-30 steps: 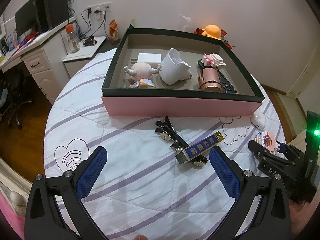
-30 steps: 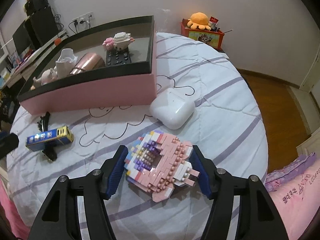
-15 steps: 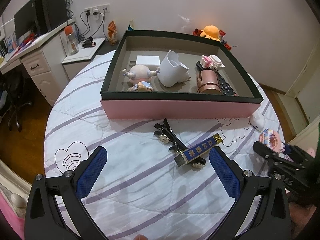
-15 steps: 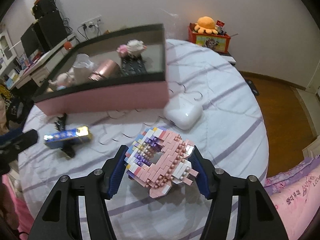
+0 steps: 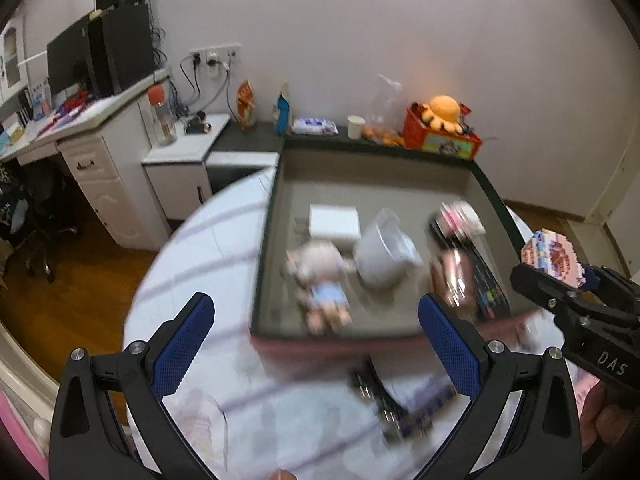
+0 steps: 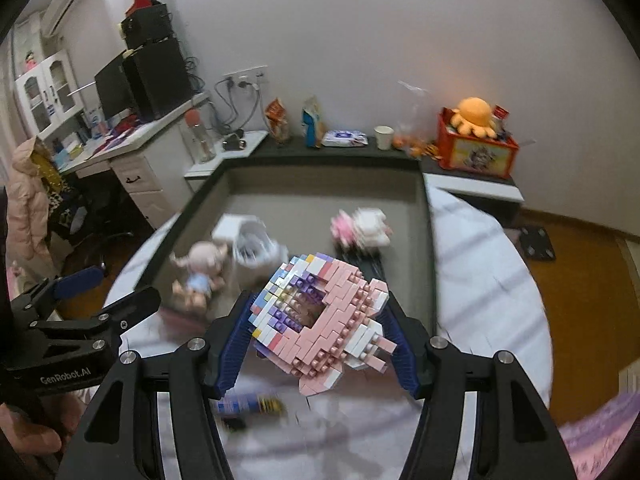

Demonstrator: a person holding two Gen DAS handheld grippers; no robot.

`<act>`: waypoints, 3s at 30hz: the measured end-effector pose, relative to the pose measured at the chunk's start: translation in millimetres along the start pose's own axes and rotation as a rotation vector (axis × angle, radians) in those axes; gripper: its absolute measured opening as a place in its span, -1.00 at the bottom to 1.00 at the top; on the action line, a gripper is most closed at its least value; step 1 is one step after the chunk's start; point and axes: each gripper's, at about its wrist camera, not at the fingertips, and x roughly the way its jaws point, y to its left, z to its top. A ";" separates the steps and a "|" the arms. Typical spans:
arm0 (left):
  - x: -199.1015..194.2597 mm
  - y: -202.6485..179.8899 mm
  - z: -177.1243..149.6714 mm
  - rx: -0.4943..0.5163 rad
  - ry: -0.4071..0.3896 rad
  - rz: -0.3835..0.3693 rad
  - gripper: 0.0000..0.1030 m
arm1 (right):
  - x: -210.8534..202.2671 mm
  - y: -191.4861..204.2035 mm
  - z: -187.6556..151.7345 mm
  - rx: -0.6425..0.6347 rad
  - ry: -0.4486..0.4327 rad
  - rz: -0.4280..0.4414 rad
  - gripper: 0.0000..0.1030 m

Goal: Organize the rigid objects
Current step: 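Carry the pink brick ring into the box and open the right gripper, then move the left gripper to the blue printed box and grasp it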

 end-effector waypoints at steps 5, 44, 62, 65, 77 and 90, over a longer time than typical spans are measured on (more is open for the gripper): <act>31.9 13.3 36.4 -0.001 -0.008 0.049 1.00 | 46.7 3.3 33.3 -0.004 0.031 0.029 0.21; -36.0 -0.2 -8.4 -0.006 -0.035 -0.012 1.00 | -28.8 -18.8 -5.7 0.113 -0.051 -0.018 1.00; -41.4 -38.5 -101.7 0.060 0.118 -0.076 1.00 | -71.5 -54.2 -108.2 0.250 0.016 -0.023 1.00; -38.2 -43.0 -104.7 0.059 0.128 -0.095 1.00 | -73.8 -56.8 -109.8 0.252 0.012 -0.029 1.00; 0.1 -55.9 -96.4 0.093 0.164 -0.133 0.98 | -62.6 -56.2 -110.4 0.240 0.037 -0.034 1.00; 35.7 -70.0 -93.4 0.172 0.259 -0.188 -0.17 | -50.2 -63.9 -105.8 0.244 0.059 -0.061 1.00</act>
